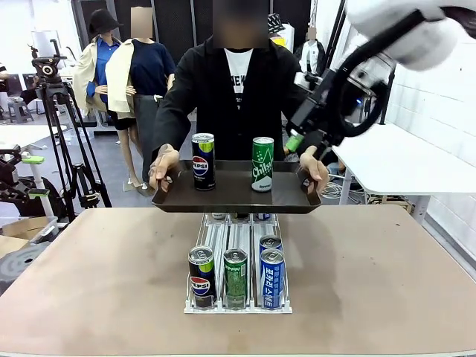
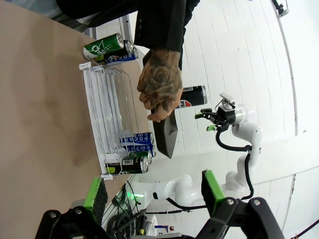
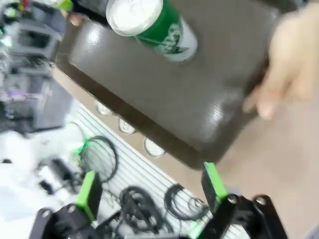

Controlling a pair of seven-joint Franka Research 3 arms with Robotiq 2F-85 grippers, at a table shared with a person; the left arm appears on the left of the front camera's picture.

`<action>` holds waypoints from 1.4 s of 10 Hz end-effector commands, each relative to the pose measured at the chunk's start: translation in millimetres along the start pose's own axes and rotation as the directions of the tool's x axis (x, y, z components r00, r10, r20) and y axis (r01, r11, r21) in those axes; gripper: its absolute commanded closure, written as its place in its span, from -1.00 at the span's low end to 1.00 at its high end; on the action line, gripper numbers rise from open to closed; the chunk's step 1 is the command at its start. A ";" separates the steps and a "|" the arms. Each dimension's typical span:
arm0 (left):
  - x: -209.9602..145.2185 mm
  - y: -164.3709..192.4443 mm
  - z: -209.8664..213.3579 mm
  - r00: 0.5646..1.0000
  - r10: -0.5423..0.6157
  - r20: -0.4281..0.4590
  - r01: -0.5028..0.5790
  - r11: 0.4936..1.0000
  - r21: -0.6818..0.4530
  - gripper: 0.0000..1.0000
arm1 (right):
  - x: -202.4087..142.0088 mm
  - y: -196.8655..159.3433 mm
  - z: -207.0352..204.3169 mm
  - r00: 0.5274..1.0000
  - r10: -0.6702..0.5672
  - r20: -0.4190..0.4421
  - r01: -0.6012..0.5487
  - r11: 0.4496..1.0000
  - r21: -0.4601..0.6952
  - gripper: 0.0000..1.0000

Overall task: Retrieve and hand over the desired beverage to the person.
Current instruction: Place the picked can on the Handle tray extended by the person.

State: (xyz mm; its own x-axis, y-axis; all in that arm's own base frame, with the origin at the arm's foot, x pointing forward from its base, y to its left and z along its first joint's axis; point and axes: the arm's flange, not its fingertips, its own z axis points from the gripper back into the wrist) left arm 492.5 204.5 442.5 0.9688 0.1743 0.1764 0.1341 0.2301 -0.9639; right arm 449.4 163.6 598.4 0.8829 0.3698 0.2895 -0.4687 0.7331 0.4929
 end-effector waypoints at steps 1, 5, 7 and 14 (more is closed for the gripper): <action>-1.5 -2.0 -0.1 1.000 -0.006 -0.001 0.006 1.000 -0.001 -1.00 | -49.2 -24.2 -3.7 0.990 -0.055 0.129 0.046 0.996 0.072 -1.00; -1.5 -2.0 -0.1 1.000 -0.006 -0.001 0.006 1.000 -0.001 -1.00 | -85.8 -83.0 -1.4 0.971 -0.157 0.180 0.123 0.975 0.188 -1.00; -1.5 -2.0 -0.1 1.000 -0.006 -0.001 0.006 1.000 -0.001 -1.00 | -103.7 -111.7 -13.9 0.952 -0.224 0.211 0.157 0.944 0.291 -1.00; -1.5 -2.0 -0.1 1.000 -0.006 -0.001 0.006 1.000 -0.001 -1.00 | -161.2 -201.0 -40.0 0.857 -0.393 0.334 0.112 0.774 0.623 -1.00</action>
State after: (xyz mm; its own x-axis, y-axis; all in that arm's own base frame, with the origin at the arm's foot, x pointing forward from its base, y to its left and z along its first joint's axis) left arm 492.7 204.4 442.6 0.9688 0.1739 0.1766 0.1344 0.2301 -0.9638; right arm 399.0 -13.9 431.6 0.9298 -0.1504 0.3359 -0.2751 0.3223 0.9058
